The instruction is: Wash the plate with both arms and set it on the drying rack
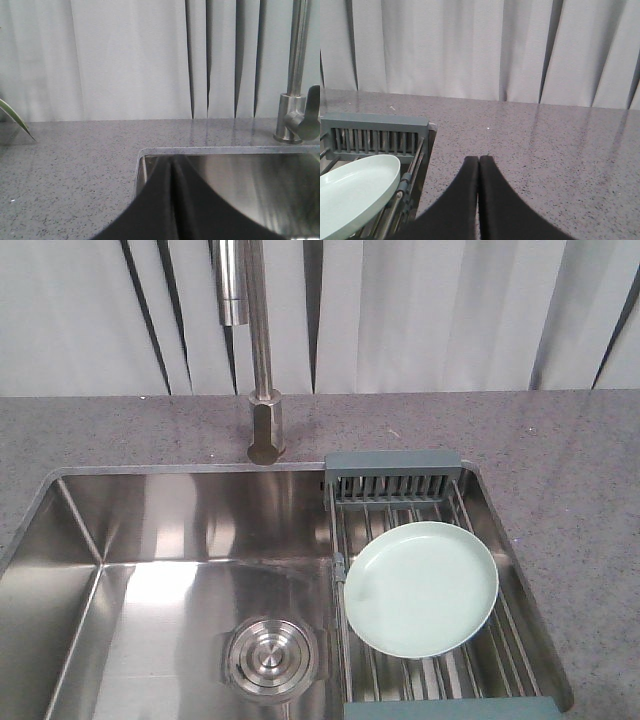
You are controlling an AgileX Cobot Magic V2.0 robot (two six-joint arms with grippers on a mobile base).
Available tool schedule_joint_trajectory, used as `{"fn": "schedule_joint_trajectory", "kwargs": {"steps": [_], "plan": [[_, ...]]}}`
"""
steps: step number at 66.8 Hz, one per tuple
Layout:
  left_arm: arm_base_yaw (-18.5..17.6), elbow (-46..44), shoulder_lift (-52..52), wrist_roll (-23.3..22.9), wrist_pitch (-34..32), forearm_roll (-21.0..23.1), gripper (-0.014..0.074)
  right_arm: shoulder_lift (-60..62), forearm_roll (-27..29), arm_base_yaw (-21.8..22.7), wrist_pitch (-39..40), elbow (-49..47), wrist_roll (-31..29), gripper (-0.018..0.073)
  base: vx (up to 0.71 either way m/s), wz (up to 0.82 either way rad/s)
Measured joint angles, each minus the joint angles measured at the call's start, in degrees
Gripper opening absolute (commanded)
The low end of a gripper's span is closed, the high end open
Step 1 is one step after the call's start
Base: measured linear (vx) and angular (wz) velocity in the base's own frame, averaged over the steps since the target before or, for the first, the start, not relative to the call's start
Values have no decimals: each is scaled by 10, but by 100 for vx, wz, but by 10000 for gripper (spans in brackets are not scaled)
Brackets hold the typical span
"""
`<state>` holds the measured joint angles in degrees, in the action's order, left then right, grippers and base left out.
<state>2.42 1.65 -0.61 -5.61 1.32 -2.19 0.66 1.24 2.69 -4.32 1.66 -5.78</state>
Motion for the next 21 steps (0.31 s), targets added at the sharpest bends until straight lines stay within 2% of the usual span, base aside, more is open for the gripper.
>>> {"fn": "schedule_joint_trajectory", "kwargs": {"steps": [21], "plan": [[0,0,0,0,0,0,-6,0,0,0,0,0,0,-8,0,0]]}}
